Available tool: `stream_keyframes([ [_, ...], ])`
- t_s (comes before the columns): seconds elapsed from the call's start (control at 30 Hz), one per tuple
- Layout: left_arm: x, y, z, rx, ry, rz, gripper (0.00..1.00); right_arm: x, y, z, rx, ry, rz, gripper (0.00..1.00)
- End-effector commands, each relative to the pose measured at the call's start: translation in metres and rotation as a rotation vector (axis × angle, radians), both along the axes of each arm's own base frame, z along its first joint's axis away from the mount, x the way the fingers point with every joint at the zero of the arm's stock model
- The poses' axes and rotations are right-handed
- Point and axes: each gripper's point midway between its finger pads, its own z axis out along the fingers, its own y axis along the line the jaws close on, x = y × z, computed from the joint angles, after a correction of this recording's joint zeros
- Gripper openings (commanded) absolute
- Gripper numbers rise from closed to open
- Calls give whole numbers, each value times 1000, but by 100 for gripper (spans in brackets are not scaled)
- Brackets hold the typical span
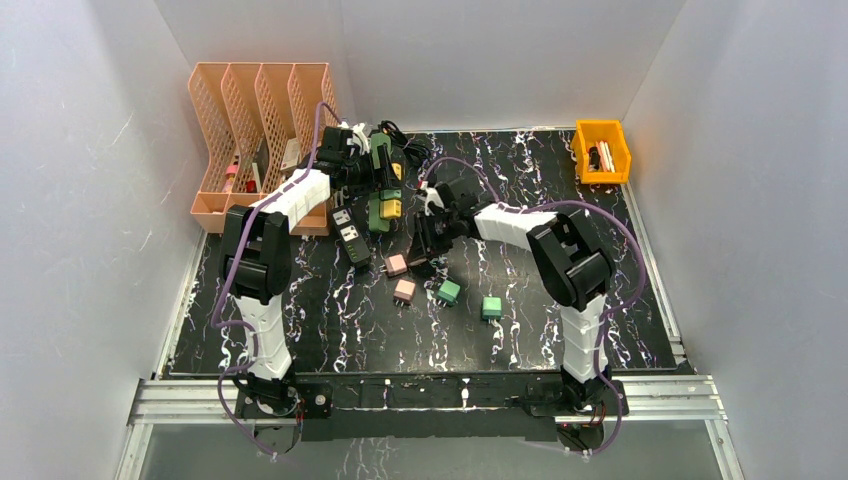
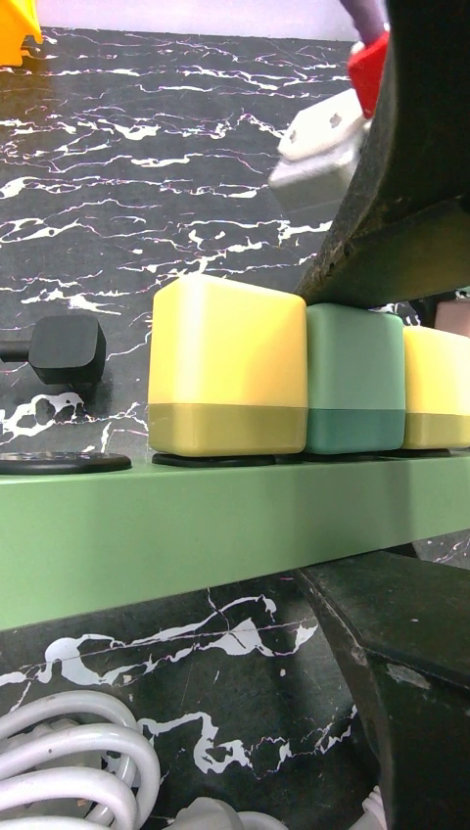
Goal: Pull the plug off the socket
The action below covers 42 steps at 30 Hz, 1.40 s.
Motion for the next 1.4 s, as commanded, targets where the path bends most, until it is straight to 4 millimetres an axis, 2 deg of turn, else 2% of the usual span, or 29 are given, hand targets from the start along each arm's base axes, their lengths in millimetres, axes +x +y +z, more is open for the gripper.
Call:
stream_keyframes([
  [0.0,1,-4,55,-40,-127,-27,44,-1,12,12,46,-25,30,0],
  [0.1,1,-3,55,-40,-127,-25,44,-12,12,9,48,-8,38,6],
  [0.27,0,-5,54,-49,-123,-28,44,-16,7,4,20,-15,34,30],
  [0.33,0,-4,54,-48,-123,-27,44,-11,5,9,7,-44,25,41],
  [0.47,-1,-5,54,-51,-123,-28,44,5,3,29,-7,-137,10,60],
  [0.6,-2,-6,55,-55,-123,-30,45,27,0,68,26,-252,-20,91],
  [0.67,-1,-5,57,-59,-128,-30,45,37,-4,87,57,-292,-41,98],
  [0.87,-3,-9,63,-91,-142,-33,45,63,-24,147,158,-445,-140,98],
  [0.93,-4,-12,66,-117,-140,-32,45,67,-24,157,172,-483,-151,98],
  [1.07,-8,-23,74,-218,-124,-28,45,74,-10,155,203,-449,-124,98],
  [1.2,-10,-23,76,-245,-117,-7,45,80,5,155,278,-404,-126,95],
  [1.37,-12,-21,84,-249,-135,7,45,89,15,149,303,-360,-144,91],
])
